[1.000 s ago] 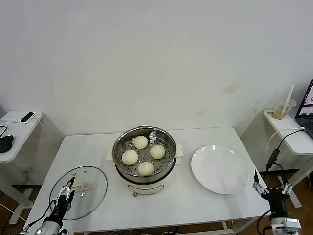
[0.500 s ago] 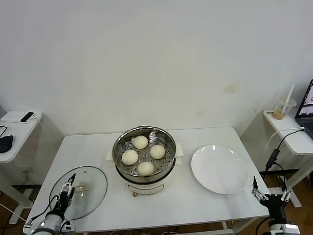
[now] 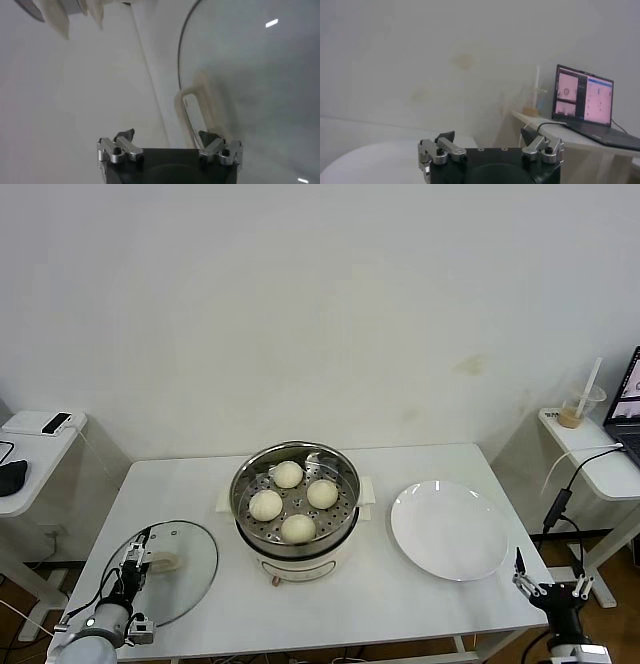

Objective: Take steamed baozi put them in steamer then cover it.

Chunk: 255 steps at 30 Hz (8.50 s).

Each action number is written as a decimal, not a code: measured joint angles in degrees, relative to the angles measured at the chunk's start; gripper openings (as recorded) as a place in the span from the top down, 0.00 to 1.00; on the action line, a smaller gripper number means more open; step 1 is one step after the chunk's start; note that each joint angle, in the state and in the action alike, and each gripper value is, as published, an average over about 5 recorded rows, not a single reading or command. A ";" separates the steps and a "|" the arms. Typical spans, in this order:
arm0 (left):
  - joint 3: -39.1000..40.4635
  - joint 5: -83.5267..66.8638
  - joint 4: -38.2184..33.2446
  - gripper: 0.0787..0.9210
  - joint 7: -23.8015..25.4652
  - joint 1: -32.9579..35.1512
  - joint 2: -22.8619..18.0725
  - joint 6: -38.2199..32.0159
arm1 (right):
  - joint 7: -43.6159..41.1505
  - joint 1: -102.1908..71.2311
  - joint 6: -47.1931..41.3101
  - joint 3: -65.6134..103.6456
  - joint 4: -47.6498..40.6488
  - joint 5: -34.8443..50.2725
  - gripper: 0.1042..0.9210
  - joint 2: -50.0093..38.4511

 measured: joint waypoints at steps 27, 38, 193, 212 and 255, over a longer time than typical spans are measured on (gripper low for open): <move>1.21 -6.45 4.30 0.91 -1.29 -3.77 -2.05 -0.07 | -0.26 -0.30 0.00 -1.14 -0.41 -1.41 0.12 -0.22; -0.99 -9.45 1.39 0.92 -5.76 -1.76 -4.09 -0.96 | -0.27 0.04 0.48 -1.81 -1.14 -1.88 0.12 -0.91; 29.28 11.44 -19.81 0.46 19.68 -18.93 -22.67 23.62 | 0.28 3.54 -0.39 -12.92 -7.93 -12.63 0.12 -0.56; 24.88 -5.80 -34.57 0.12 11.78 -5.20 -17.01 19.19 | 0.21 2.55 0.02 -13.71 -8.53 -11.98 0.12 -1.70; -3.97 -82.32 -29.32 0.12 -2.60 25.21 -18.72 -9.87 | -1.84 -4.78 -5.03 -20.39 2.91 0.01 0.12 -6.68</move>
